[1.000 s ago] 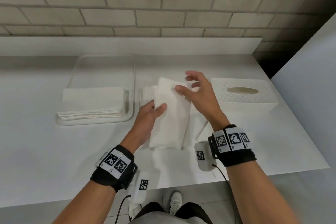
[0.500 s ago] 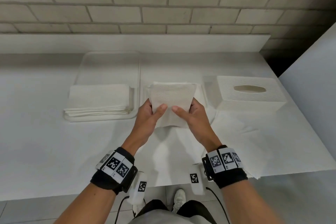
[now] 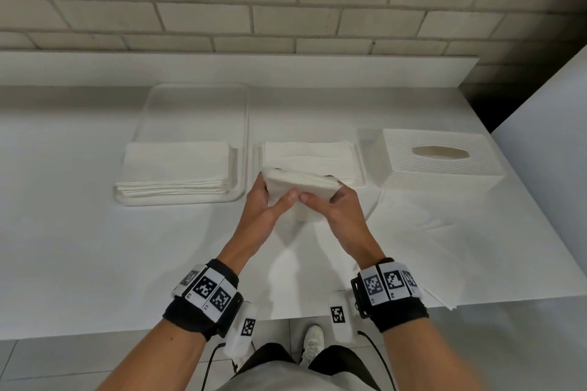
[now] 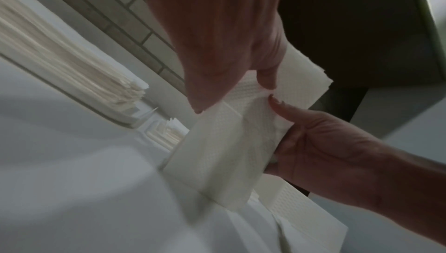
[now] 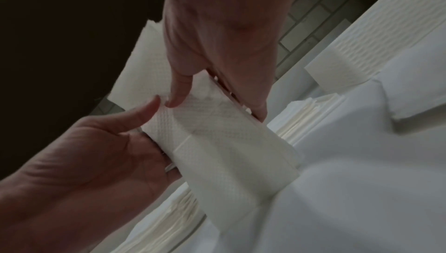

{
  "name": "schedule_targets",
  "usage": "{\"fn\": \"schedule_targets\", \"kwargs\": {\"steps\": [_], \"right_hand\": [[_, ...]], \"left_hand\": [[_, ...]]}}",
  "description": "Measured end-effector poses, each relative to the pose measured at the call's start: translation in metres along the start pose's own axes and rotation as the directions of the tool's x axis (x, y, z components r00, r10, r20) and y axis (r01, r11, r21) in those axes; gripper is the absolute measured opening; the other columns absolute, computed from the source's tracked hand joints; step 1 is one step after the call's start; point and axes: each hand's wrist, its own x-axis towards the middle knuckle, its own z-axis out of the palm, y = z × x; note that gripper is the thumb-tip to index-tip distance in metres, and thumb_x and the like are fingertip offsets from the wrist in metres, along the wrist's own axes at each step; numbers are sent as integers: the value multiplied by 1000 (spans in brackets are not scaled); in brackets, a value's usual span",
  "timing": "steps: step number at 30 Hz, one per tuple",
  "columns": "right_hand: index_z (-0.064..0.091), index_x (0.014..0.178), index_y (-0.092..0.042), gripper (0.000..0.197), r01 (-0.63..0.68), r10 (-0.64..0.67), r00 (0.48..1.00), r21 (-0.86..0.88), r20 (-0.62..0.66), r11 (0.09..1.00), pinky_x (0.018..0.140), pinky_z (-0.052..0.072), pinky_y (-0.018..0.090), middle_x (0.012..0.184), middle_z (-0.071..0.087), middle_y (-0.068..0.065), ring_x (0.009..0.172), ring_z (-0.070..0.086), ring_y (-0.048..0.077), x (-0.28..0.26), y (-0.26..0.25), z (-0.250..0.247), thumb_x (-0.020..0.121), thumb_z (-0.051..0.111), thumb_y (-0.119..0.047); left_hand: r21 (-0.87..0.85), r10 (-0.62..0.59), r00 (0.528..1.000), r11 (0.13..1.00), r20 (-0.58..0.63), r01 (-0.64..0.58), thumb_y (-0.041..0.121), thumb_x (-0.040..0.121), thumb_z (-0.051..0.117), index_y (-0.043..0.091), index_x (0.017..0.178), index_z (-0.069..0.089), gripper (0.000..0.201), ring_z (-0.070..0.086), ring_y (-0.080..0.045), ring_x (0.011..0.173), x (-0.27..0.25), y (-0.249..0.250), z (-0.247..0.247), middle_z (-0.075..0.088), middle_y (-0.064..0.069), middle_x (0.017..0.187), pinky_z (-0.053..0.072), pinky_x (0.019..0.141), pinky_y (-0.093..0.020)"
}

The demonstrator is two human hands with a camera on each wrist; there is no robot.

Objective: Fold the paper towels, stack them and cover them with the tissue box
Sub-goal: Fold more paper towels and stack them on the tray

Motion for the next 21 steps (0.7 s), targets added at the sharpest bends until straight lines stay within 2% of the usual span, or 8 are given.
{"fn": "schedule_targets", "kwargs": {"steps": [3, 6, 9, 12, 14, 17, 19, 21], "right_hand": [[64, 116, -5, 36, 7, -6, 1000, -31, 25, 1000, 97, 52, 40, 113, 72, 13, 108, 68, 25, 0, -6, 2, 82, 74, -8], [65, 117, -6, 37, 1, -1, 1000, -20, 18, 1000, 95, 54, 39, 112, 73, 11, 106, 69, 22, 0, -10, 5, 81, 74, -8], [69, 111, -10, 29, 9, -8, 1000, -65, 11, 998, 90, 56, 34, 107, 75, 7, 101, 71, 19, -3, -17, 8, 82, 73, -10], [71, 105, -15, 24, 74, -74, 997, -118, 5, 990, 84, 58, 35, 103, 75, 4, 96, 72, 19, -4, -37, 3, 82, 74, -10], [70, 102, -10, 21, 134, -123, 990, -175, 69, 975, 78, 57, 34, 98, 74, 5, 89, 71, 18, -3, -56, -6, 81, 74, -8], [72, 97, -11, 16, 121, -41, 974, -354, 224, 927, 73, 55, 26, 92, 74, 5, 80, 69, 11, 2, -70, -13, 81, 74, -9], [74, 95, -12, 11, 91, 35, 967, -471, 252, 877, 73, 55, 29, 91, 75, 7, 76, 70, 11, 7, -65, -15, 84, 72, -13], [74, 94, -9, 12, 53, 51, 978, -477, 204, 877, 76, 55, 34, 92, 76, 9, 78, 71, 15, 8, -55, -21, 85, 71, -15]], "left_hand": [[12, 15, 999, 1000, 34, -16, 14, 91, 64, 22, 126, 50, 39, 63, -13, 116, -1, 2, -1, 65, -3, 125, 50, 95, -25], [32, 13, 999, 999, 32, -14, 22, 89, 62, 17, 131, 47, 46, 62, -13, 118, -2, 1, 0, 64, -5, 128, 50, 94, -25], [98, 45, 997, 994, 57, -50, 17, 97, 56, 15, 131, 50, 35, 63, -13, 116, -3, 4, 1, 65, -4, 126, 50, 94, -24], [282, 99, 994, 953, 38, -106, 21, 95, 58, 21, 117, 60, 22, 67, -14, 105, 2, 21, -9, 70, -1, 113, 55, 87, -30], [417, 118, 991, 899, 63, -134, 23, 92, 63, 13, 104, 64, 16, 65, -13, 85, 7, 36, -19, 69, -5, 95, 52, 73, -32], [540, 69, 980, 826, 186, -161, 20, 89, 67, 17, 88, 66, 4, 55, -4, 63, 8, 49, -21, 62, 8, 72, 43, 59, -19], [595, 12, 966, 786, 258, -168, 20, 87, 70, 26, 81, 67, 9, 54, -1, 60, 7, 52, -19, 60, 14, 67, 42, 57, -15], [583, -54, 966, 806, 253, -107, 18, 83, 74, 24, 84, 72, 7, 63, -6, 70, 8, 54, -29, 68, 13, 75, 49, 65, -20]]}}
